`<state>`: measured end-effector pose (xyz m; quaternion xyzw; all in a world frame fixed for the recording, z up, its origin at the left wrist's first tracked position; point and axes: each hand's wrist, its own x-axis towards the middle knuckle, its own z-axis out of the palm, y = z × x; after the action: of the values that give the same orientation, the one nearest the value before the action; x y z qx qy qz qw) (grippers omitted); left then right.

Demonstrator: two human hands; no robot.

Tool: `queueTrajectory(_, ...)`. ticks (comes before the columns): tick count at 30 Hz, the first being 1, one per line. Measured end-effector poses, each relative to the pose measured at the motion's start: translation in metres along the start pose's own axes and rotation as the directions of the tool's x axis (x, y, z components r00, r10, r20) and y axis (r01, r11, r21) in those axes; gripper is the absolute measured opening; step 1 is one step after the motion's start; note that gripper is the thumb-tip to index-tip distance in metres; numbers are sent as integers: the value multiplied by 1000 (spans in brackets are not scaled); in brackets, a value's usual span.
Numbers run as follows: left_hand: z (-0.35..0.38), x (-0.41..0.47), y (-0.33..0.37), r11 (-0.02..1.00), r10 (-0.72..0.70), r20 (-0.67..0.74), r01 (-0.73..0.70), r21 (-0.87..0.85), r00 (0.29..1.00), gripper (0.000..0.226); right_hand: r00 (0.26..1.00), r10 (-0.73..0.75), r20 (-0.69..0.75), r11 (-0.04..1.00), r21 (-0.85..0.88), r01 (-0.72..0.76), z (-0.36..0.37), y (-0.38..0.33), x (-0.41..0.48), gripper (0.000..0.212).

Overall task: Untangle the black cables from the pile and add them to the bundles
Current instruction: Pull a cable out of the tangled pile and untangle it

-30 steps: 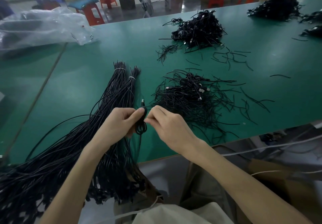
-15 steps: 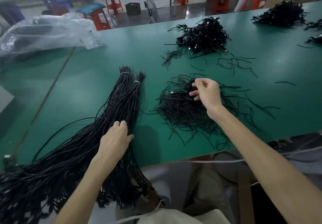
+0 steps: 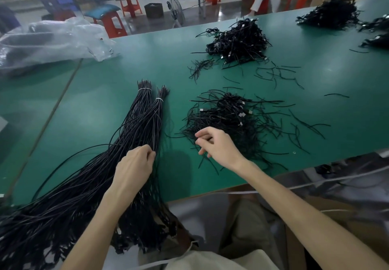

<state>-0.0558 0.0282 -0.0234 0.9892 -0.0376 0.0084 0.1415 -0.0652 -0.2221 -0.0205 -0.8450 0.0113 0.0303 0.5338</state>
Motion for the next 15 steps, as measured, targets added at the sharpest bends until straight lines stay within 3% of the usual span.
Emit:
queueTrajectory(4,-18,-3,5,977,58,25,-52,-205,998,24,986,-143,81,983,-108,151,20,-6,-7,34)
queueTrajectory(7,-33,-13,21,837,221,235,-61,-543,947,25,919,-354,173,890,-239,387,38,-14,-15,57)
queueTrajectory(9,-38,-21,27,767,362,252,-133,-628,897,28,855,-462,236,822,-247,513,50,-18,-18,63)
queueTrajectory(12,-43,-23,23,692,384,227,-117,-712,895,34,837,-490,245,807,-236,542,56,-20,-17,53)
queueTrajectory(15,-38,-22,14,626,319,230,-22,-780,919,34,906,-405,123,878,-223,423,50,-21,-14,34)
